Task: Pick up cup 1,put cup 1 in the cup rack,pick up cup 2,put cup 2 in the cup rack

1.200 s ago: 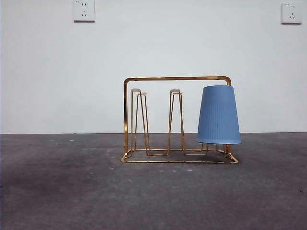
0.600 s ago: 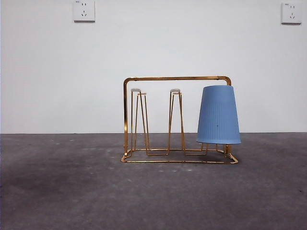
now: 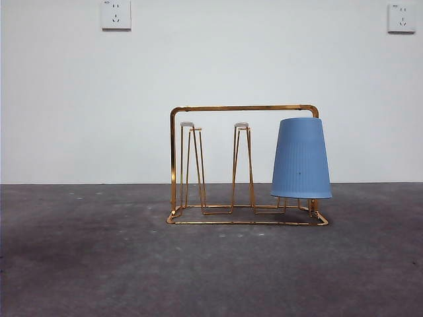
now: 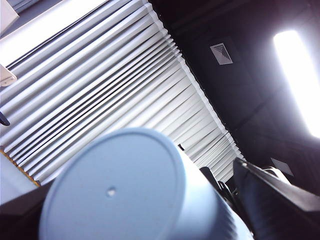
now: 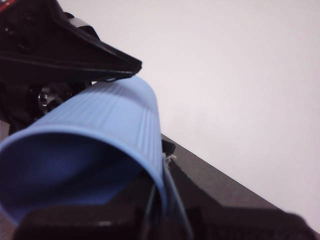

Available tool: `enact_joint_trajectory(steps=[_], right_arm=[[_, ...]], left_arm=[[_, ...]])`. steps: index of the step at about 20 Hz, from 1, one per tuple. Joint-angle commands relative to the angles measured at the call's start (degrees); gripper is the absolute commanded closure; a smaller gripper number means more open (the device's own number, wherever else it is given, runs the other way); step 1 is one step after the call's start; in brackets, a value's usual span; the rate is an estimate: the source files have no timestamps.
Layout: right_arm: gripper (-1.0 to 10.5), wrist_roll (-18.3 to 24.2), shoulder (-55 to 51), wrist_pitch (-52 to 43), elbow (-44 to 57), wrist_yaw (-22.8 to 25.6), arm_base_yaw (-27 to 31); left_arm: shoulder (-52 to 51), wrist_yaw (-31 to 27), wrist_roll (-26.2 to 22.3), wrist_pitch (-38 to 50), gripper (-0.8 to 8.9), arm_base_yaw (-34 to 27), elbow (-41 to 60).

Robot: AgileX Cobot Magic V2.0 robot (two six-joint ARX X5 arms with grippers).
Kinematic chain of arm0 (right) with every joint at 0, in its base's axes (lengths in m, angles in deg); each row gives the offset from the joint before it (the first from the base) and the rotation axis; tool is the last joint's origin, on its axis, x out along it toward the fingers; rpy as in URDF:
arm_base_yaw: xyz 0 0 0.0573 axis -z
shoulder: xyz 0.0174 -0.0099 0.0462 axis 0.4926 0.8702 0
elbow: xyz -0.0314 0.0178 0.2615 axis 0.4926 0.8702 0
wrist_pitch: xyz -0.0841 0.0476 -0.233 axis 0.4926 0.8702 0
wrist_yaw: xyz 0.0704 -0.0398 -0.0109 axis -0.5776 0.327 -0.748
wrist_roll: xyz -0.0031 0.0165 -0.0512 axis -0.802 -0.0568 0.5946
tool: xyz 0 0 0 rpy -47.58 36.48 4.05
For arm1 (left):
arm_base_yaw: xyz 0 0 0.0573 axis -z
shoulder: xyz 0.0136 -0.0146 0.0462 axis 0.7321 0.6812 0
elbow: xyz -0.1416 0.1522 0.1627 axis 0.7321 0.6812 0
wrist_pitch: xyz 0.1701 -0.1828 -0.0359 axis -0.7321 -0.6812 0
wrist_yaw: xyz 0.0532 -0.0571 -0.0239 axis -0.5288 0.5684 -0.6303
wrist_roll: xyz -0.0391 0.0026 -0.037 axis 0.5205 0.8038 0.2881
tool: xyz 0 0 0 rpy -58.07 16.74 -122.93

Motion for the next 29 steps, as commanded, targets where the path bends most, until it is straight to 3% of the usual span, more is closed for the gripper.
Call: enact_joint_trajectory(steps=[1, 7, 13, 17, 21, 26, 29], right_arm=[[9.6, 0.1, 0.3, 0.5, 0.7, 2.2, 0.0], [9.6, 0.0, 1.0, 1.1, 0.7, 2.8, 0.0], [9.6, -1.2, 2.7, 2.5, 0.7, 2.8, 0.0], [9.5, -1.2, 3.6, 2.9, 0.7, 2.7, 0.0], [9.2, -1.4, 3.6, 2.8, 0.7, 2.8, 0.0], [7.2, -1.6, 3.0, 3.3, 0.7, 2.8, 0.0], [7.2, -3.1, 1.9, 4.3, 0.6, 3.3, 0.0]], left_arm=[[0.3, -0.2, -0.5, 1.6, 3.51, -0.1, 0.1], [0.3, -0.1, -0.9, 1.6, 5.78, -0.1, 0.1], [0.3, 0.8, -1.0, 1.7, 6.05, -0.1, 0.1], [0.3, 1.4, -1.3, 1.7, 8.21, -0.1, 0.1], [0.3, 1.7, -1.8, 1.7, 8.21, -0.1, 0.1], [0.2, 1.8, -2.2, 1.7, 8.21, -1.1, 0.1], [0.2, 2.3, -2.5, 1.7, 8.2, -2.4, 0.1]])
